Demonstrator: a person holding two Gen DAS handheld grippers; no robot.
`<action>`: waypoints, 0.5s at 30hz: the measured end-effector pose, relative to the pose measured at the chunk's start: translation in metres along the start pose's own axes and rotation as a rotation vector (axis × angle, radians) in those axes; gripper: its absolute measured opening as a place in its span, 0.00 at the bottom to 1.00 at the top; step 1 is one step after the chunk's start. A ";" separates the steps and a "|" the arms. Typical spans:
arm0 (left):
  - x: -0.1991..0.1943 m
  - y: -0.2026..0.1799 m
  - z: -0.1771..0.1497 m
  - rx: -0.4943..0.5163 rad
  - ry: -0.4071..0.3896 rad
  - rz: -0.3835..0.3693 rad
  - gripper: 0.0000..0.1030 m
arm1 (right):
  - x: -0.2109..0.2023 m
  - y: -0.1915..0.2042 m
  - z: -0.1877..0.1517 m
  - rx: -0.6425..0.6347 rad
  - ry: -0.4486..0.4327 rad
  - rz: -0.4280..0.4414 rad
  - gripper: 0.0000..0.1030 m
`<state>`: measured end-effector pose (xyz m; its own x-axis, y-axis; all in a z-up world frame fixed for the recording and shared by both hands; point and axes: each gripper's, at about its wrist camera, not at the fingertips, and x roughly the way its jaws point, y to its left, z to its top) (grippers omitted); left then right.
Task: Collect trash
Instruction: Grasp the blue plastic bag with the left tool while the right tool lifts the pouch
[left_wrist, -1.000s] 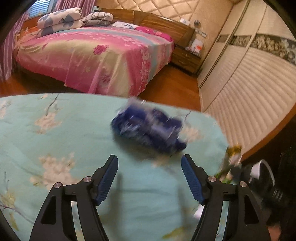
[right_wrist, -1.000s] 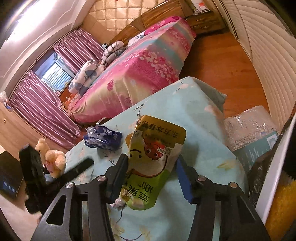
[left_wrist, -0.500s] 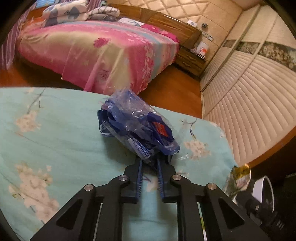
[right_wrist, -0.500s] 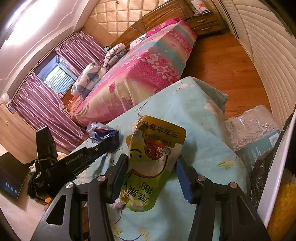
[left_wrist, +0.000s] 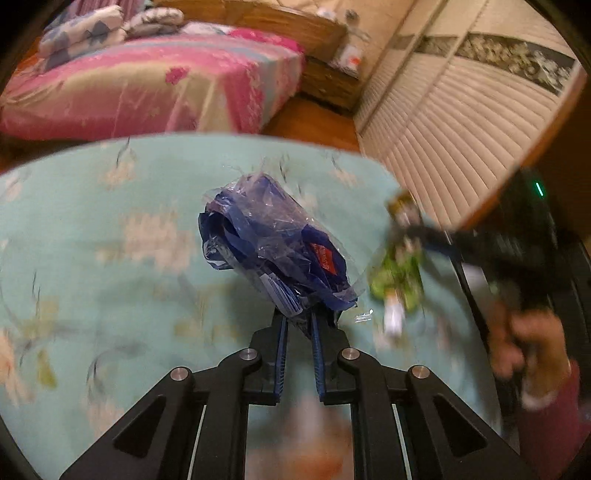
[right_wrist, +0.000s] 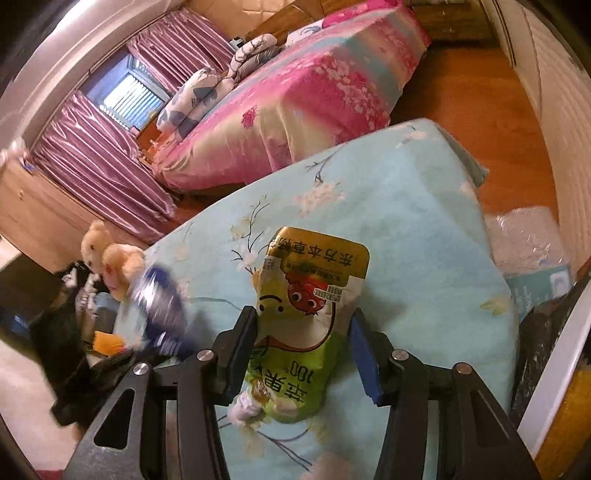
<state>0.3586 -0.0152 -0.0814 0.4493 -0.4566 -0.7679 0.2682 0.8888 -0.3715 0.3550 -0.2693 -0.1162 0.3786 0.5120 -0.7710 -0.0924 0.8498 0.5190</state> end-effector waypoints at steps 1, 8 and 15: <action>-0.004 0.001 -0.004 0.004 0.015 -0.007 0.11 | 0.001 0.005 -0.001 -0.008 -0.010 -0.012 0.52; -0.017 0.009 -0.016 0.044 0.045 0.063 0.23 | 0.001 0.025 -0.032 0.013 -0.094 -0.096 0.71; -0.038 0.011 -0.020 -0.125 -0.123 0.120 0.65 | -0.001 0.031 -0.049 0.065 -0.196 -0.140 0.71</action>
<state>0.3275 0.0124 -0.0661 0.5741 -0.3421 -0.7438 0.1026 0.9314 -0.3492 0.3064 -0.2370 -0.1169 0.5558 0.3504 -0.7538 0.0303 0.8977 0.4396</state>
